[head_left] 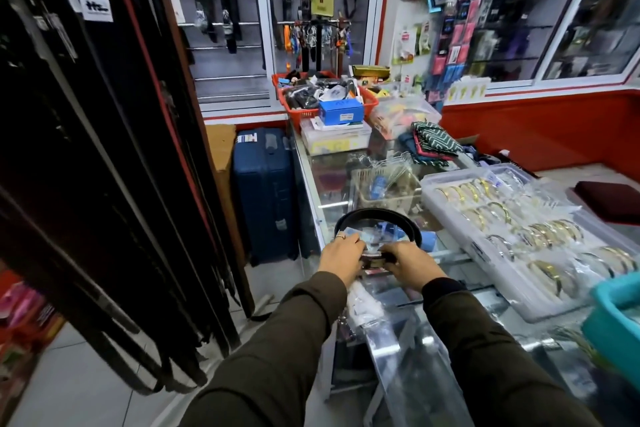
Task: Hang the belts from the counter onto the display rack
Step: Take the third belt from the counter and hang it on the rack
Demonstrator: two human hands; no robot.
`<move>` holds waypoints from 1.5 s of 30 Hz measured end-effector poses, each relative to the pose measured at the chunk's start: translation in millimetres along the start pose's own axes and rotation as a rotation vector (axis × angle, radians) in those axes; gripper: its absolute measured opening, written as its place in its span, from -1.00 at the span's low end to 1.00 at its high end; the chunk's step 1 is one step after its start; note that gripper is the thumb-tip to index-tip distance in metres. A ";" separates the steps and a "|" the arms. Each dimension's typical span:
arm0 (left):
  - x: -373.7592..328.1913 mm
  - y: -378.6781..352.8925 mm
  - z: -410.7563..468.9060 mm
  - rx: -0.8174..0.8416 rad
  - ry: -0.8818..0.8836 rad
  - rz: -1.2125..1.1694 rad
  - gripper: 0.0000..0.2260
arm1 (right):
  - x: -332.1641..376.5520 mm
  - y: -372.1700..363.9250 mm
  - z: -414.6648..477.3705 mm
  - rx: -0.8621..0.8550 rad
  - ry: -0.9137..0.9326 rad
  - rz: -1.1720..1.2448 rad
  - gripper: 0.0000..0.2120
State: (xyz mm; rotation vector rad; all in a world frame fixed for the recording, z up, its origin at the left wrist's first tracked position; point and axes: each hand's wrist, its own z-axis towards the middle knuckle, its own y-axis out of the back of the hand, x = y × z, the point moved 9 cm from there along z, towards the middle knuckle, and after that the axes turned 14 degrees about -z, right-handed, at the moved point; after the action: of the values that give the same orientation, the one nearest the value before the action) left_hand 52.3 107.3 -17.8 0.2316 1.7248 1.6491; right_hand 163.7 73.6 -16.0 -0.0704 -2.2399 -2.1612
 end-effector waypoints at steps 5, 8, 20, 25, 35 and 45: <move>7.0 11.6 -20.1 -0.025 0.047 -0.071 -0.75 | 16.8 19.8 -7.2 -0.016 0.053 -0.052 -0.80; 5.5 20.7 -31.0 -0.059 0.051 -0.097 -0.74 | 23.0 29.4 -12.1 -0.016 0.069 -0.073 -0.79; 45.8 122.8 -104.2 -0.414 -0.026 -0.031 -0.63 | 115.0 74.2 -13.4 -0.119 0.218 0.125 -0.77; 94.6 162.7 -158.8 -0.766 0.175 -0.488 -0.64 | 164.1 93.9 -10.7 -0.167 0.314 0.363 -0.79; 127.7 184.2 -199.8 -0.941 0.309 -1.370 -0.86 | 231.6 124.6 -10.0 -0.177 0.421 0.872 -0.78; 131.3 252.1 -209.2 -1.060 0.170 -1.273 -0.84 | 248.0 157.8 -8.3 -0.311 0.384 1.073 -0.75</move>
State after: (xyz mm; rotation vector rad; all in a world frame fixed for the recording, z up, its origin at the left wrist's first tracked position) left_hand -255.3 59.2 148.5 -1.2476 0.5275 1.2714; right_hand -75.8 74.1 154.6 -0.6294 -1.1700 -1.6492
